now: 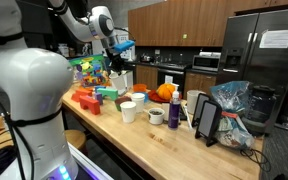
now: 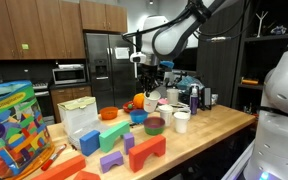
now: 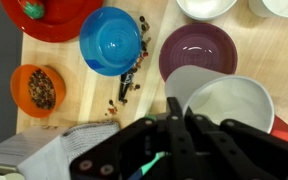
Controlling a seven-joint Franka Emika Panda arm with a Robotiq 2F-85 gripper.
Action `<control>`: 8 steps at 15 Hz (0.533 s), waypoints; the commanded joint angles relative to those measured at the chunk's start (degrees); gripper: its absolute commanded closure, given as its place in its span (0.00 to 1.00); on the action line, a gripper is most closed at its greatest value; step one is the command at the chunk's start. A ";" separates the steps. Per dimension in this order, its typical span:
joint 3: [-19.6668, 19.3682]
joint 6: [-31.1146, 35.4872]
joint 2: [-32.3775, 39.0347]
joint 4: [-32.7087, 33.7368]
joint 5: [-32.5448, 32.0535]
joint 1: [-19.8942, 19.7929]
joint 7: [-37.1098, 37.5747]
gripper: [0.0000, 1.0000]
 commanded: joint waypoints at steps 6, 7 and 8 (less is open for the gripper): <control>-7.10 -5.25 -0.29 4.38 3.20 -3.43 2.70 0.99; -8.04 -6.43 -0.16 4.66 4.19 -3.68 2.44 0.99; -8.79 -7.30 -0.06 4.90 4.82 -4.02 2.36 0.99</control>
